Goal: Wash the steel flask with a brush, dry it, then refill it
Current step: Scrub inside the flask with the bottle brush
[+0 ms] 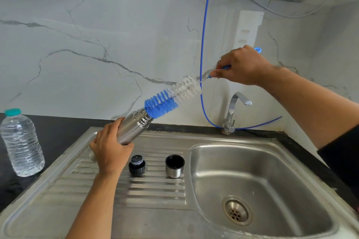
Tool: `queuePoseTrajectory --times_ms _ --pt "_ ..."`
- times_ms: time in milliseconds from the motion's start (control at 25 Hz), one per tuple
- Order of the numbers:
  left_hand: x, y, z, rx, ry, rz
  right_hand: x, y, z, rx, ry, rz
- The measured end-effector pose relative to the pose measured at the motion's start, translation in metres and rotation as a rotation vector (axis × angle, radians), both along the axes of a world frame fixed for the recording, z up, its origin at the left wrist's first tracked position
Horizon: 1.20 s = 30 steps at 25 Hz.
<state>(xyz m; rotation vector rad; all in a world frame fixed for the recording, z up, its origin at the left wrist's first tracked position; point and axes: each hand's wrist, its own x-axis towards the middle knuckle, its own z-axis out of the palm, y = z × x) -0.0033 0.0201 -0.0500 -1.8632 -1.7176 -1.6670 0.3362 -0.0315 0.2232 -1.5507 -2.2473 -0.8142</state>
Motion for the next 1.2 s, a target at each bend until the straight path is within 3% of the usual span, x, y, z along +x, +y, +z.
queuePoseTrajectory --times_ms 200,440,680,720,880,960,1080,1200 --pt "0.002 0.000 0.005 0.016 0.075 -0.065 -0.006 -0.007 -0.002 -0.250 -0.097 -0.108" --pt "-0.016 -0.012 0.001 0.005 0.096 -0.047 -0.010 -0.019 -0.016 -0.011 -0.152 0.110" --pt "-0.016 -0.016 -0.008 -0.007 0.149 -0.075 -0.033 -0.020 -0.028 -0.540 -0.063 -0.111" --pt "-0.016 -0.016 -0.007 -0.006 0.148 -0.084 -0.033 -0.022 -0.030 -0.550 -0.046 -0.101" --pt "-0.016 -0.015 -0.005 -0.019 0.095 -0.101 -0.031 -0.033 -0.027 -0.103 -0.296 0.037" --pt "-0.013 -0.017 -0.005 -0.003 0.085 -0.105 -0.037 -0.035 -0.025 -0.126 -0.297 0.028" --pt "-0.010 -0.019 -0.006 0.011 0.088 -0.106 -0.059 -0.027 -0.033 -0.349 -0.182 -0.005" --pt "-0.013 -0.018 -0.005 0.009 0.098 -0.113 -0.066 -0.020 -0.040 -0.291 -0.260 0.047"
